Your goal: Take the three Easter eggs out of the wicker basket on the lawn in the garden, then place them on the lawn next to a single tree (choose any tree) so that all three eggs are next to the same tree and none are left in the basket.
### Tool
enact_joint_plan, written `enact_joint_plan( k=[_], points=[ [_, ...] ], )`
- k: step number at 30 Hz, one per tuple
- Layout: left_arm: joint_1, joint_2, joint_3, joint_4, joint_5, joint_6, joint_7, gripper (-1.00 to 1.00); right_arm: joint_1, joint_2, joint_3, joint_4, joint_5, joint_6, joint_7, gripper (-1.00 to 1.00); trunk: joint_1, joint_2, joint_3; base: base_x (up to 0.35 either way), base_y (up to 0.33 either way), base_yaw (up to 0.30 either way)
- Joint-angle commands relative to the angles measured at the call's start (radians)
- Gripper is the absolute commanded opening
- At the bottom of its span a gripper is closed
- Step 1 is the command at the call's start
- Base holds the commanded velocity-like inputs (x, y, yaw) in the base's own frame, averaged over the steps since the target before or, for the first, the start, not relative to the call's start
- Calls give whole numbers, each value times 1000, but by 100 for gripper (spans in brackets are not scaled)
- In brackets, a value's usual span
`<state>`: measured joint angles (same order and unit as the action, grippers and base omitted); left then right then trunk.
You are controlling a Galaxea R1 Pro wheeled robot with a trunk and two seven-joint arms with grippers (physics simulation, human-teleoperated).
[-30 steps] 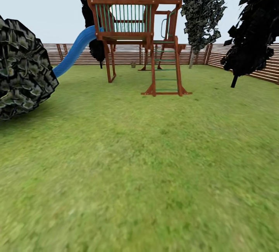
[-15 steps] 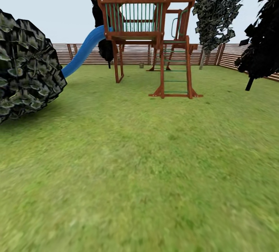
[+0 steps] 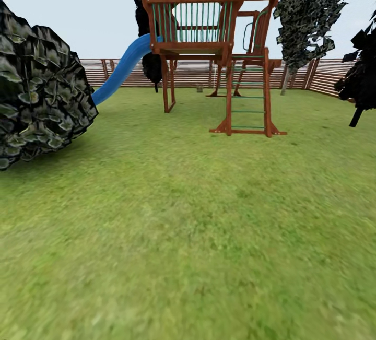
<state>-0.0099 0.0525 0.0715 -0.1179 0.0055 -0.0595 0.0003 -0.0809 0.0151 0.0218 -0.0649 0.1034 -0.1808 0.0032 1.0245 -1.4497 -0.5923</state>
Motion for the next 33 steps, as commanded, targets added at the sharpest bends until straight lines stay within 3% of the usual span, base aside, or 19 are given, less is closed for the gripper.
enact_joint_plan(
  k=[1,33],
  points=[
    [-1,0,7,1,1,-3,0,100,0,-1,1,0,7,-2,0,100,1,0,-1,328,0,203],
    [-1,0,7,1,1,-3,0,100,0,-3,2,1,7,-3,0,100,1,0,-1,328,35,8]
  ],
)
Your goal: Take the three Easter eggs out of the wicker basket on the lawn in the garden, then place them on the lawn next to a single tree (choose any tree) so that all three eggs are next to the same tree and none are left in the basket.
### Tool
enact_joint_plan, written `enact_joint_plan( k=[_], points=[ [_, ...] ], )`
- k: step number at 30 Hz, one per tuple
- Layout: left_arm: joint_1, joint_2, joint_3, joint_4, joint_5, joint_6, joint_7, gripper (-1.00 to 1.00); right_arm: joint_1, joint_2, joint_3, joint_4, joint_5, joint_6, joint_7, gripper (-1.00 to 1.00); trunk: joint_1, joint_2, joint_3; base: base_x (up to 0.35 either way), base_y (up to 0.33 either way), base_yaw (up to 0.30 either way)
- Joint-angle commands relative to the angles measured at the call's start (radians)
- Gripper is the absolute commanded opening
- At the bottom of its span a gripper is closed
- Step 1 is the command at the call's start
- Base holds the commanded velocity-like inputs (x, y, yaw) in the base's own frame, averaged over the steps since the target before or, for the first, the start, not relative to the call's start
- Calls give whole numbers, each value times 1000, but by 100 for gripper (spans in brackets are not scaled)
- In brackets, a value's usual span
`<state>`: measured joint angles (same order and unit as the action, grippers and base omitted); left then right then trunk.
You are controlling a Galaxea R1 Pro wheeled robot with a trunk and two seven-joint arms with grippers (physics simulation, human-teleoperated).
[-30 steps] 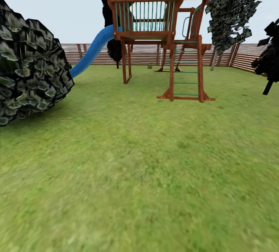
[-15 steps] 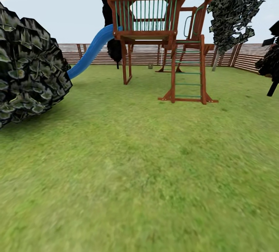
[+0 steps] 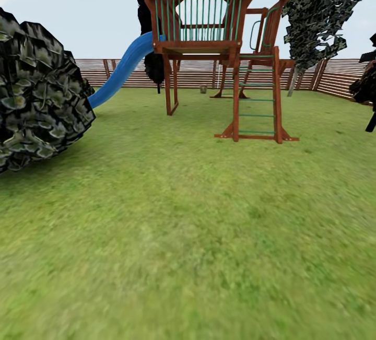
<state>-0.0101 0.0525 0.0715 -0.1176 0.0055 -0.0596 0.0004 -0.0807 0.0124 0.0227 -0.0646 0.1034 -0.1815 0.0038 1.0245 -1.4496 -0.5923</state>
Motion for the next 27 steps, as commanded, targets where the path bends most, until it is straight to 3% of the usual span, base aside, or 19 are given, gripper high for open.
enact_joint_plan(
  k=[1,27],
  points=[
    [-1,0,7,1,1,-3,0,100,-1,0,1,0,7,-3,-1,100,1,0,-1,328,76,0],
    [-1,0,7,1,1,-3,0,100,-1,0,1,0,7,-3,-1,100,1,0,-1,328,78,0]
  ],
)
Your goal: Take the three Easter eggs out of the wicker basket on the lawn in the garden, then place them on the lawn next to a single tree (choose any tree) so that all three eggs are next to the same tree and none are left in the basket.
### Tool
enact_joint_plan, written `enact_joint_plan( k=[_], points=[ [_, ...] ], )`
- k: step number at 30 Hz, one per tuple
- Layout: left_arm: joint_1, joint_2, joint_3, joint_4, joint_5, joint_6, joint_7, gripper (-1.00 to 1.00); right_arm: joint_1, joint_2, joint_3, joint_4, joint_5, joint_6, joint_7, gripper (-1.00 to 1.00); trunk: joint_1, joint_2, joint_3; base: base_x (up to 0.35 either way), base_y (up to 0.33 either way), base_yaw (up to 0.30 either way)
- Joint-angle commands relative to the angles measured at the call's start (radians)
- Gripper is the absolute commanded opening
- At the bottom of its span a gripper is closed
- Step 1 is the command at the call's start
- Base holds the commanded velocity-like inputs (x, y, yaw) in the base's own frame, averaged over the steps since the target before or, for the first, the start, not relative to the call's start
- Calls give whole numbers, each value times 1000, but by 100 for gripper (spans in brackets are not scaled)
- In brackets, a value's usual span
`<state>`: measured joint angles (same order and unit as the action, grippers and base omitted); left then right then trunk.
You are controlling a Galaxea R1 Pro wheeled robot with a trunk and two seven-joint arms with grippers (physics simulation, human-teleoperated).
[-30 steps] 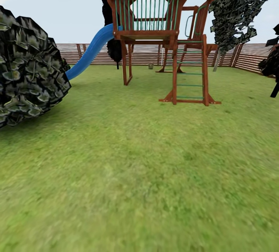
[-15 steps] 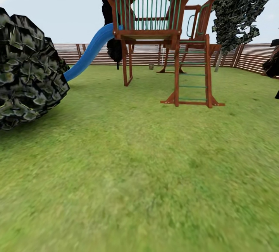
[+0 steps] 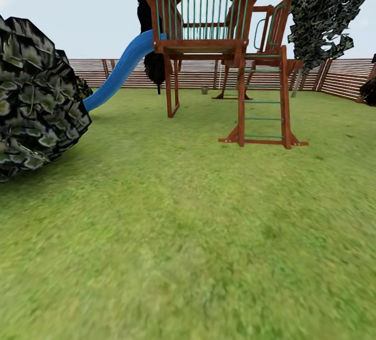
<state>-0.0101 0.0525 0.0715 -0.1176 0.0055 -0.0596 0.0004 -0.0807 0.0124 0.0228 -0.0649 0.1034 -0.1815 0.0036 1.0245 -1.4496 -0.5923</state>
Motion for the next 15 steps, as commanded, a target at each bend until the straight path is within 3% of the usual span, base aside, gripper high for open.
enact_joint_plan(
  k=[1,15],
  points=[
    [-1,0,7,1,1,-3,0,100,-1,0,1,1,7,-3,-1,100,1,0,-1,328,78,0],
    [-1,0,7,1,1,-3,0,100,-1,0,0,1,7,-3,-1,100,1,0,-1,328,78,0]
  ],
)
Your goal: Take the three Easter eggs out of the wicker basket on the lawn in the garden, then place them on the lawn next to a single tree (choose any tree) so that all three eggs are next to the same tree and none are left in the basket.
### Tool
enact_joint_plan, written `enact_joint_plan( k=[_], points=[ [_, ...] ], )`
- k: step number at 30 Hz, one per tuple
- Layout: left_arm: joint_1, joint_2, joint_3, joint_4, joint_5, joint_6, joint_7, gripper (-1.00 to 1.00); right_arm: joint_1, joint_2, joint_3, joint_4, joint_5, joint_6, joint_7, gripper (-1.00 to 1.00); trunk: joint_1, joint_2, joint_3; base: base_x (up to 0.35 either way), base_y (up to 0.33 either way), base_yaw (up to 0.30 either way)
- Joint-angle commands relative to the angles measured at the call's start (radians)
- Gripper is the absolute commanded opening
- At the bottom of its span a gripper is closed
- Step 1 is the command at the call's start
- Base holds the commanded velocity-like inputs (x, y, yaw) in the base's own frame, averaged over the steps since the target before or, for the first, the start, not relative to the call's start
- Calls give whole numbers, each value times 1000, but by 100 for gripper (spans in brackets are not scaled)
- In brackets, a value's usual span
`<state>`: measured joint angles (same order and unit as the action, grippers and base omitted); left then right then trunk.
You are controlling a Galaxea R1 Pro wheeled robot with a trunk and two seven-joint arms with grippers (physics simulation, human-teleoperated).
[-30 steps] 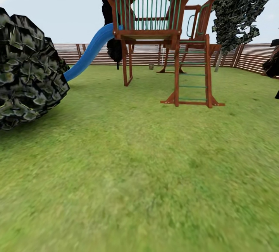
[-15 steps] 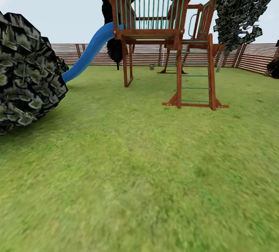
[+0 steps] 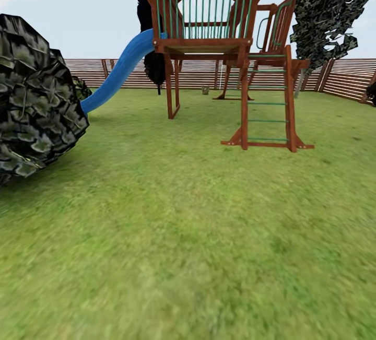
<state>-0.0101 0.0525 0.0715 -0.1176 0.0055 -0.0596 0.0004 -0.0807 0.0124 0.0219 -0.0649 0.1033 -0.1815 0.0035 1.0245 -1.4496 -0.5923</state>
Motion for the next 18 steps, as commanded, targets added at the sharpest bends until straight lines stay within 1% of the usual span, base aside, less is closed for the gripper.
enact_joint_plan(
  k=[1,18],
  points=[
    [-1,0,7,1,1,-3,0,100,-1,0,2,1,7,-3,-1,100,1,0,-1,328,78,0],
    [-1,0,7,1,1,-3,0,100,-1,0,1,1,7,-3,0,100,1,0,-1,327,78,0]
  ],
)
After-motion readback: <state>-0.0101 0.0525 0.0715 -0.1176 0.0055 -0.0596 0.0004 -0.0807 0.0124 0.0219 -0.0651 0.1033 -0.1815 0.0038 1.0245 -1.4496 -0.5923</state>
